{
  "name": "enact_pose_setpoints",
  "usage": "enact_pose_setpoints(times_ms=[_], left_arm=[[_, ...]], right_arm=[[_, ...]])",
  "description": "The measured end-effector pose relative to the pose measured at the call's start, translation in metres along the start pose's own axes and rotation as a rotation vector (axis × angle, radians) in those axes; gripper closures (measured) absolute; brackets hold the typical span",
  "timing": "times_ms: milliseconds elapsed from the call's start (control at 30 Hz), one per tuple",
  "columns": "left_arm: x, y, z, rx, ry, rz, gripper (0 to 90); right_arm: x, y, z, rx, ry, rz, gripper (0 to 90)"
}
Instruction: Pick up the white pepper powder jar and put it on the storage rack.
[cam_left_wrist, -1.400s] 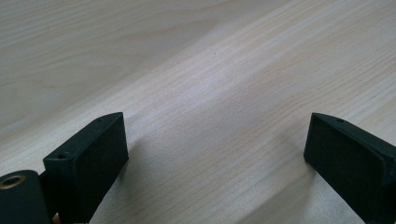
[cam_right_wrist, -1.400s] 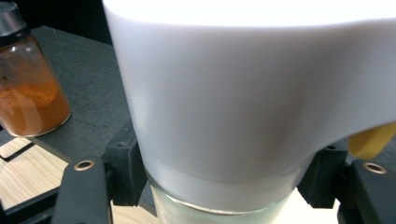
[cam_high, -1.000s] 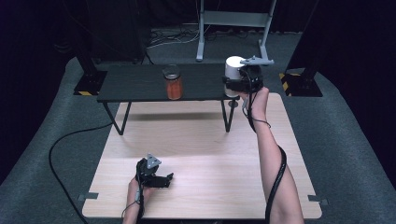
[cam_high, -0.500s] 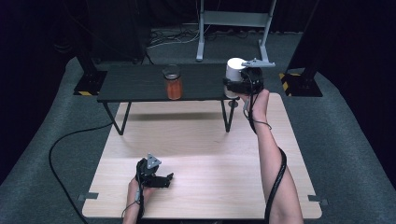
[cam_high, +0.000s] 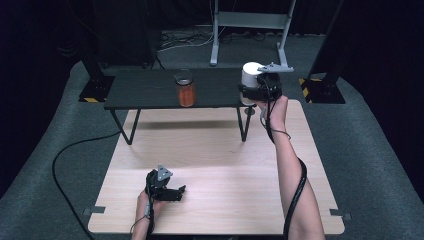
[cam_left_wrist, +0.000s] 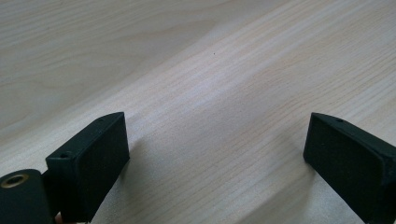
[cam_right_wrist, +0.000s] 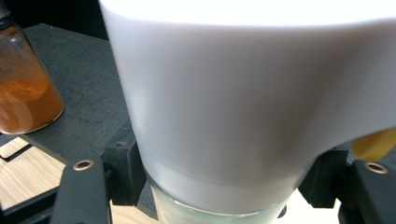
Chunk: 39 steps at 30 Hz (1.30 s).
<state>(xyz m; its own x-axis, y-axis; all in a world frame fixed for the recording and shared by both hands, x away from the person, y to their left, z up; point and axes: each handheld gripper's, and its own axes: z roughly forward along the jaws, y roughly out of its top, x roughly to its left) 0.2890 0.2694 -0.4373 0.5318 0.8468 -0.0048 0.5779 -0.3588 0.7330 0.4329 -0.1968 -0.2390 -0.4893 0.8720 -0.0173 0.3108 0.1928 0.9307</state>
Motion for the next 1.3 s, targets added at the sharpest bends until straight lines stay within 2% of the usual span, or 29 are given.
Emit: enact_pose_setpoints(times_ms=[100,200,467,700,833,1033,1300], left_arm=[[0.000,0.000,0.000,0.000,0.000,0.000,6.6],[0.000,0.000,0.000,0.000,0.000,0.000,6.6],[0.001,0.000,0.000,0.000,-0.003,0.000,6.7],[0.001,0.000,0.000,0.000,-0.003,-0.001,6.7],[0.001,0.000,0.000,0.000,-0.003,0.000,6.7],[0.001,0.000,0.000,0.000,-0.004,-0.001,6.7],[0.001,0.000,0.000,0.000,-0.004,-0.001,6.7]], right_arm=[[0.000,0.001,0.001,0.003,0.001,0.001,29.0],[0.001,0.005,0.004,0.038,-0.007,0.001,25.9],[-0.004,0.007,0.006,0.091,0.023,0.010,12.3],[-0.001,0.020,-0.003,0.196,0.043,-0.014,6.5],[0.001,0.020,-0.014,0.249,0.043,-0.028,4.9],[0.000,0.008,-0.032,0.315,0.069,-0.051,3.1],[0.006,-0.030,-0.049,0.377,0.095,-0.081,0.5]])
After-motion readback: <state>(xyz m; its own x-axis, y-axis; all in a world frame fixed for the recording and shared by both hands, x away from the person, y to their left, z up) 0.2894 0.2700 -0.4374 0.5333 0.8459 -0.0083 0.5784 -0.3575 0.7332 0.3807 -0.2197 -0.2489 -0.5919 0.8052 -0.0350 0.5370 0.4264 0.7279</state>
